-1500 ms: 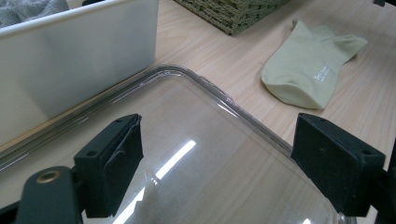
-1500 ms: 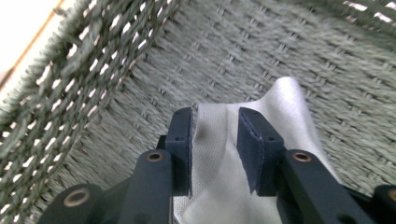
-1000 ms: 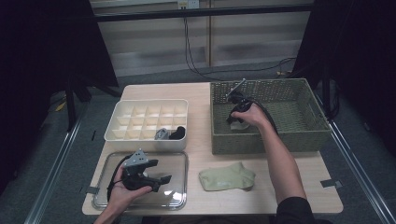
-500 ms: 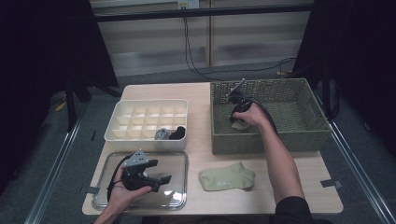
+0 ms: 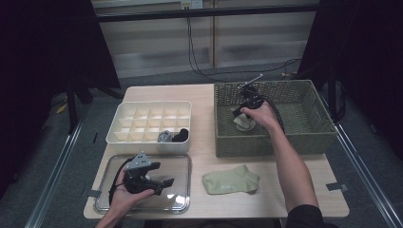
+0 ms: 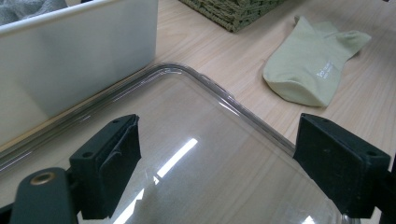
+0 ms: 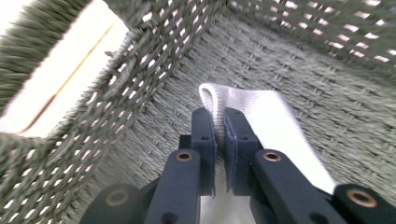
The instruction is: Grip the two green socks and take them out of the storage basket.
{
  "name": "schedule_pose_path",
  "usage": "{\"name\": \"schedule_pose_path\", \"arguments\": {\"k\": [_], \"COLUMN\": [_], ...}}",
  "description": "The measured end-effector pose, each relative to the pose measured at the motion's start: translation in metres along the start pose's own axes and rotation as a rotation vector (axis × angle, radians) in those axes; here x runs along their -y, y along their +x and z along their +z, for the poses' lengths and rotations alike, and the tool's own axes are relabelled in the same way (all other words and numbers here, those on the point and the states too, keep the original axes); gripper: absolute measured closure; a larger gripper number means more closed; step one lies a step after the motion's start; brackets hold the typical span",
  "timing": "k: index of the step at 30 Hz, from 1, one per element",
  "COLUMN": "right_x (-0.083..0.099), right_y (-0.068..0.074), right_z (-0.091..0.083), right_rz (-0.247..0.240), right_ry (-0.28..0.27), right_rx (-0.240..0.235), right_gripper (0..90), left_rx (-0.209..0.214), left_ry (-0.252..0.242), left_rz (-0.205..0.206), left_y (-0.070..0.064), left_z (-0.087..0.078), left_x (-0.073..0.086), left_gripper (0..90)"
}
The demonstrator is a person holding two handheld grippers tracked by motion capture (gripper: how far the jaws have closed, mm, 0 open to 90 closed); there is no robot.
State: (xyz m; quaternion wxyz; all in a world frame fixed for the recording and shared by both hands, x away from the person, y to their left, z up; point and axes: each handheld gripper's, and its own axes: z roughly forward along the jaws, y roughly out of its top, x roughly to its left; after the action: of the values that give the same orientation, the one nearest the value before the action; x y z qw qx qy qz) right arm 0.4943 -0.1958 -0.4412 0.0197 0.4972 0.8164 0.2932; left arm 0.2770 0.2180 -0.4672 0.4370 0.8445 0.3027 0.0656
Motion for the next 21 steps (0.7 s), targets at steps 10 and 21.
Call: {"name": "schedule_pose_path", "arguments": {"k": [10,21], "right_x": [0.010,0.019], "right_y": [0.003,0.007], "right_z": [-0.034,-0.061], "right_rz": [0.003,0.003], "right_ry": [-0.130,-0.249], "right_rx": [-0.021,-0.079], "right_gripper": [84.6,84.6], "left_rx": [0.000,-0.001], "left_ry": [-0.003,-0.005], "left_rz": [0.010,0.015], "left_y": [-0.002,-0.003], "left_z": [-0.001,-0.001], "left_x": [0.000,0.000], "left_gripper": [14.3,14.0]}}
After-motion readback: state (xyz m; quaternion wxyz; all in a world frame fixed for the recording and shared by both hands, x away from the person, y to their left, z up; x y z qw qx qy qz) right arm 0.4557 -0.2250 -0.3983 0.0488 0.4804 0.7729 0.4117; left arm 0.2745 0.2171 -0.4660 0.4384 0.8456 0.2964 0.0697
